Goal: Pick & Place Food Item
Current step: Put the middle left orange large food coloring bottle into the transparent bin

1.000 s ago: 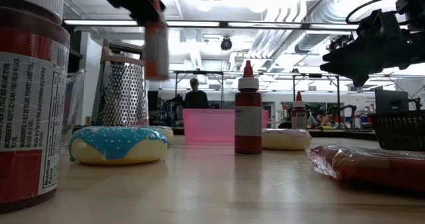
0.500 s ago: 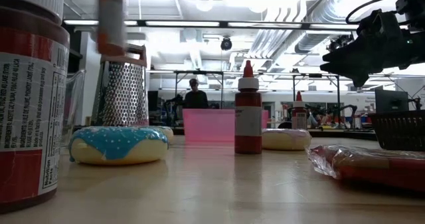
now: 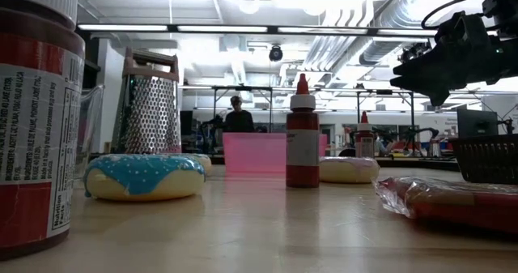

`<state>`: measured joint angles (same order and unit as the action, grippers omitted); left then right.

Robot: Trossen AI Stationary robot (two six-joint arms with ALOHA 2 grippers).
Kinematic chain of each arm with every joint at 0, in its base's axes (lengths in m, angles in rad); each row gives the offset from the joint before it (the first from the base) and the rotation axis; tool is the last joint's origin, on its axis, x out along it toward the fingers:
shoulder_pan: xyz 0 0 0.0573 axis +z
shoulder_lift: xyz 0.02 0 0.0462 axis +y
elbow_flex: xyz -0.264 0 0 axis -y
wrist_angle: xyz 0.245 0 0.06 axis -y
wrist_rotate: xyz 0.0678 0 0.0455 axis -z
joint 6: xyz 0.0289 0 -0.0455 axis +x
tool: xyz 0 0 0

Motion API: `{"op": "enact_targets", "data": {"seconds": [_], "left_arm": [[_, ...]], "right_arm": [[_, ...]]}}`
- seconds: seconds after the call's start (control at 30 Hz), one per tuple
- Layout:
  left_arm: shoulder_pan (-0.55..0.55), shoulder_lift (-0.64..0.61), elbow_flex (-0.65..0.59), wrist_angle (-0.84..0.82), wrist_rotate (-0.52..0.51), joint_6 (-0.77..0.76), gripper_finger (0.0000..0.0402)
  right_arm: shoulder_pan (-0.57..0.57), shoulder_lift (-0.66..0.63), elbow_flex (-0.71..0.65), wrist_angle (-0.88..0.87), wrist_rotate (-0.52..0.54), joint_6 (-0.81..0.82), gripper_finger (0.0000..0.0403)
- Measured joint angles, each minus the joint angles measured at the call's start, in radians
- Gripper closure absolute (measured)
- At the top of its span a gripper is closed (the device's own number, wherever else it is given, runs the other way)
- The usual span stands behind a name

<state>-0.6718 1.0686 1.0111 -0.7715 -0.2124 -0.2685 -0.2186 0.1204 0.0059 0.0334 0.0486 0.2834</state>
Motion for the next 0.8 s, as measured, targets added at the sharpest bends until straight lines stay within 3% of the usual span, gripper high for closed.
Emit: {"op": "enact_targets", "data": {"seconds": [0.2,0.57,0.8], "left_arm": [[-0.085,0.017,-0.004,-0.071,-0.096,-0.157,0.0282],[-0.235,0.062,-0.112,-0.033,-0.299,-0.526,0.0282],[-0.264,0.123,-0.168,0.049,-0.322,-0.620,0.0282]], "right_arm": [[0.000,0.000,0.000,0.000,0.000,0.000,0.0243],[0.000,0.000,0.000,0.000,0.000,0.000,0.0243],[0.000,0.000,0.000,0.000,0.000,0.000,0.0243]]}}
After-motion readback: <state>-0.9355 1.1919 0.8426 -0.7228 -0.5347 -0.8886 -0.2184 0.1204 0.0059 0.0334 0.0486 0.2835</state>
